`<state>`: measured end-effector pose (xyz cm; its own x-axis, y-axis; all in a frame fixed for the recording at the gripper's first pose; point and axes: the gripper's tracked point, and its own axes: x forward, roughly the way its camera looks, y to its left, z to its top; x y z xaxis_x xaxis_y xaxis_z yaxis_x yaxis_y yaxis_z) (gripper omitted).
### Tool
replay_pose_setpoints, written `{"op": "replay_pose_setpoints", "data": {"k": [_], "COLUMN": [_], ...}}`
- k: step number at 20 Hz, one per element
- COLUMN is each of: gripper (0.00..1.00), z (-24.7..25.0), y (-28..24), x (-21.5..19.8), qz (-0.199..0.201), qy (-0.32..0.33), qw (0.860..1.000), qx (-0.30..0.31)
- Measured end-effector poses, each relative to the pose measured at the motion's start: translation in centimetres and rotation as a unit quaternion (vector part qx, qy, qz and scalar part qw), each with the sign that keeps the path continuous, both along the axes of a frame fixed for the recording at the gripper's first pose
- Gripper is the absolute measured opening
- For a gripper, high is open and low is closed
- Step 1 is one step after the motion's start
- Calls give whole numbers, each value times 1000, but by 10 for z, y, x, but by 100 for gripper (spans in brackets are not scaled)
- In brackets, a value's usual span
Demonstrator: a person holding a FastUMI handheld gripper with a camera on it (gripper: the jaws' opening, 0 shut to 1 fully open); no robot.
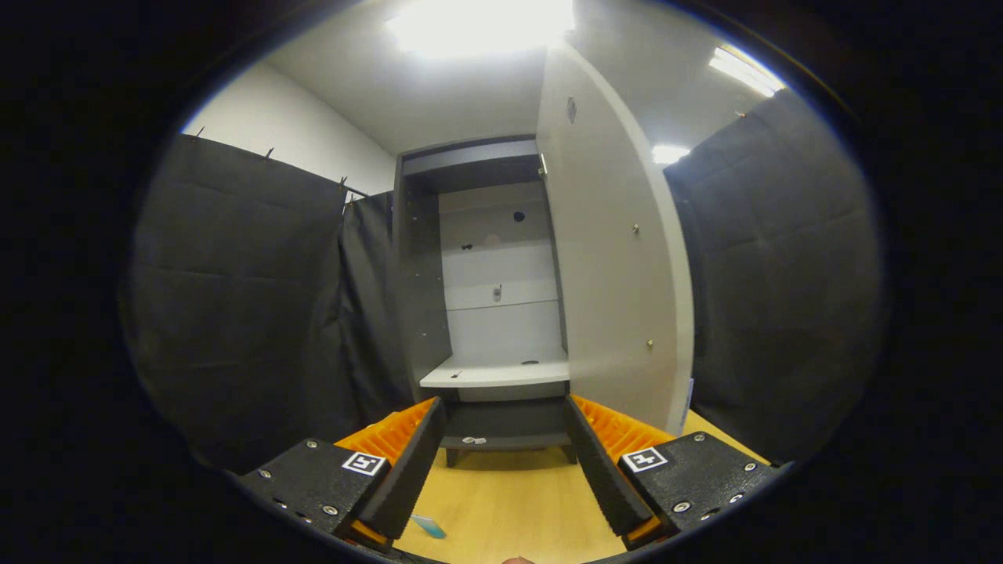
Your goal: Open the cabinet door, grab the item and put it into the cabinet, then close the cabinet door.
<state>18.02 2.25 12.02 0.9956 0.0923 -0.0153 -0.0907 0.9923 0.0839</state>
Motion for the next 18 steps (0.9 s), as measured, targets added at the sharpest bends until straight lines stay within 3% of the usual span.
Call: {"op": "replay_pose_setpoints", "data": {"k": [7, 18], "gripper": [94, 94], "z": [-63, -207], "y": [68, 130], "x": [18, 50], "qz": [23, 31], "qy": [-6, 73], "qw": [1000, 997], "qx": [20, 1]}}
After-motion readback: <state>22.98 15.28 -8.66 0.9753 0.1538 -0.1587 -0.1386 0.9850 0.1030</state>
